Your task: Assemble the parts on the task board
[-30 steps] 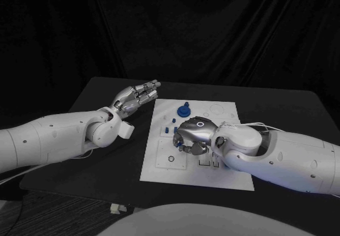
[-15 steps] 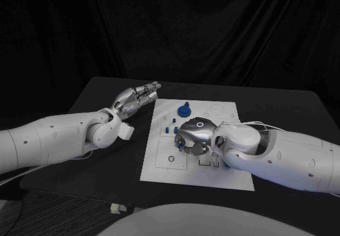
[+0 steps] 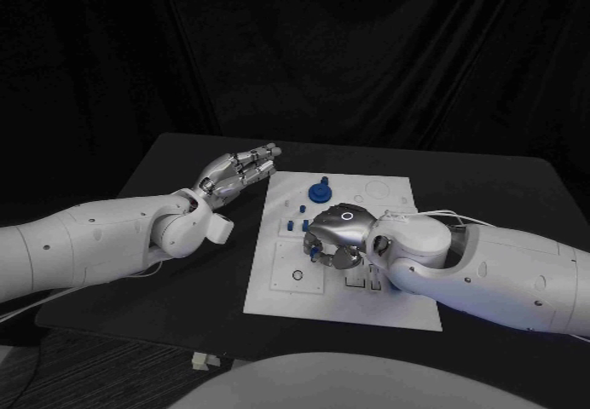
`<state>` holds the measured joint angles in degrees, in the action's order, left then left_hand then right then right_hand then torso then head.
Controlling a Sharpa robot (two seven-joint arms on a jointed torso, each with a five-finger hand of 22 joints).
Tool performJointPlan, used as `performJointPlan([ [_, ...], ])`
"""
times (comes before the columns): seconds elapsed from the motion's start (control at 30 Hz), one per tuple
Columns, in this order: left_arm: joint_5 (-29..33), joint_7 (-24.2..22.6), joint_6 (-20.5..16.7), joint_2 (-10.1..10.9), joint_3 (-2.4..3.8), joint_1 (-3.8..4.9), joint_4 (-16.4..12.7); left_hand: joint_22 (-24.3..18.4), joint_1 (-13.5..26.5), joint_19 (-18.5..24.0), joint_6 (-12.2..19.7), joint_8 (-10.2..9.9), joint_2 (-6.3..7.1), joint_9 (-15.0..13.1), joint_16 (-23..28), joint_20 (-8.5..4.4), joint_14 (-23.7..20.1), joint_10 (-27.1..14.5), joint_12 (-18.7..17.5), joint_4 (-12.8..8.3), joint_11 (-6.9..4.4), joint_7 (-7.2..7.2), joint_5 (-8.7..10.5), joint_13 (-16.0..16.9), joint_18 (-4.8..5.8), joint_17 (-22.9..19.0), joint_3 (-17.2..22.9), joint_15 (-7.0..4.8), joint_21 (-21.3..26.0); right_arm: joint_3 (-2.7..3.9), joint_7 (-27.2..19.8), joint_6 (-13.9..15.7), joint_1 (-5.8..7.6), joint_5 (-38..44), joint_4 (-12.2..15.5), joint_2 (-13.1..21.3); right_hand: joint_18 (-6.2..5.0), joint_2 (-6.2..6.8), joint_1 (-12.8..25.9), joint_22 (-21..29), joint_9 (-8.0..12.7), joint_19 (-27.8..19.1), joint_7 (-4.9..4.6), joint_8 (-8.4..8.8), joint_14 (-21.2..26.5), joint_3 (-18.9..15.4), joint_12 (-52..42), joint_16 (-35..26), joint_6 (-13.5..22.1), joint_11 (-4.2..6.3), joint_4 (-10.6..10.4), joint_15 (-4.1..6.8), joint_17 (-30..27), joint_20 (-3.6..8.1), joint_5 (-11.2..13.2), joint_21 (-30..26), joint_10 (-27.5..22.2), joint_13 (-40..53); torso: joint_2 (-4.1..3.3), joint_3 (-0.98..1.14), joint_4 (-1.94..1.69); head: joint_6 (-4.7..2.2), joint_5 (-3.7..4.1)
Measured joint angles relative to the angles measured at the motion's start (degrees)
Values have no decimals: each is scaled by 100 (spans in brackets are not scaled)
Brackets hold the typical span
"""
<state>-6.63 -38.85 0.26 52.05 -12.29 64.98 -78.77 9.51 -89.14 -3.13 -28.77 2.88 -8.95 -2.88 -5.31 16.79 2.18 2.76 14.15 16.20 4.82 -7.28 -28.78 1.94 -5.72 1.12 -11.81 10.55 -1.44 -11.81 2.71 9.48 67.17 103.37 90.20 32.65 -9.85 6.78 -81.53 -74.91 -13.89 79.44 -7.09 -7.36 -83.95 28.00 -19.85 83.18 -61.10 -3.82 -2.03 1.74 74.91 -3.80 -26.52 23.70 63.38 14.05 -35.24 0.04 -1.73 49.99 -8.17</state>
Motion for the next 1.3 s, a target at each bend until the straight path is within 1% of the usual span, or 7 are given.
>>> performJointPlan([
  [0.17,0,0,11,-4,0,-5,4,12,0,0,-31,0,0,0,0,0,0,20,22,-16,20,31,0,0,0,0,16,0,0,0,5,-43,-5,1,-15,-21,0,5,-5,0,30,0,0,32,0,-3,1,0,0,-1,34,0,0,0,23,0,1,1,0,0,1,0,-7],
  [0.4,0,0,23,-6,0,-8,13,11,0,0,-52,0,0,-5,0,0,0,9,22,-16,32,11,0,-1,0,0,16,0,0,0,26,-147,-33,23,-38,-50,0,85,-26,-2,89,-41,-22,89,0,-8,-33,0,21,-1,132,0,0,-1,102,0,1,19,1,0,2,0,-27],
  [0.83,0,0,38,-11,0,-14,22,16,0,-21,-104,23,0,-10,-22,20,0,-1,22,-16,41,1,0,-2,0,4,16,0,0,0,52,-228,-60,101,-54,-50,0,85,-26,-3,141,-41,-42,146,0,-38,-35,-4,41,27,168,0,0,-1,224,0,29,44,2,0,-2,0,-46],
  [0.9,0,0,40,-13,0,-15,23,16,0,-21,-104,23,0,-10,-22,20,-1,-1,22,-16,41,1,0,-2,0,4,16,0,0,0,53,-231,-60,107,-54,-49,0,85,-26,-3,159,-62,-48,151,0,-53,-34,-24,47,32,184,0,0,-21,243,0,34,52,2,0,-2,0,-47],
  [1.1,0,0,44,-14,0,-17,24,16,0,-20,-145,23,0,-15,-22,20,1,-1,22,-16,41,1,0,-2,0,4,16,1,0,2,64,-241,-60,117,-51,-48,0,85,-26,-3,189,-62,-82,183,0,-56,-34,-24,82,30,212,0,0,-21,243,0,32,56,2,0,-2,0,-41],
  [1.13,0,0,45,-14,0,-18,25,15,0,-20,-145,23,0,-15,-22,20,20,-1,22,-16,41,1,0,-2,0,3,16,20,0,2,69,-245,-61,119,-51,-48,0,85,-26,-3,193,-62,-83,189,0,-53,-34,-32,83,27,216,0,0,-21,245,0,29,59,2,0,-2,0,-40],
  [1.3,0,0,49,-14,0,-19,25,15,0,-20,-145,23,0,-15,-22,20,20,-1,22,-17,40,1,0,-2,0,3,16,20,0,3,81,-257,-61,124,-50,-50,1,85,-26,-3,203,-103,-83,216,-16,-48,-35,-47,83,8,220,-16,0,-21,282,-23,10,68,2,0,-1,0,-40],
])
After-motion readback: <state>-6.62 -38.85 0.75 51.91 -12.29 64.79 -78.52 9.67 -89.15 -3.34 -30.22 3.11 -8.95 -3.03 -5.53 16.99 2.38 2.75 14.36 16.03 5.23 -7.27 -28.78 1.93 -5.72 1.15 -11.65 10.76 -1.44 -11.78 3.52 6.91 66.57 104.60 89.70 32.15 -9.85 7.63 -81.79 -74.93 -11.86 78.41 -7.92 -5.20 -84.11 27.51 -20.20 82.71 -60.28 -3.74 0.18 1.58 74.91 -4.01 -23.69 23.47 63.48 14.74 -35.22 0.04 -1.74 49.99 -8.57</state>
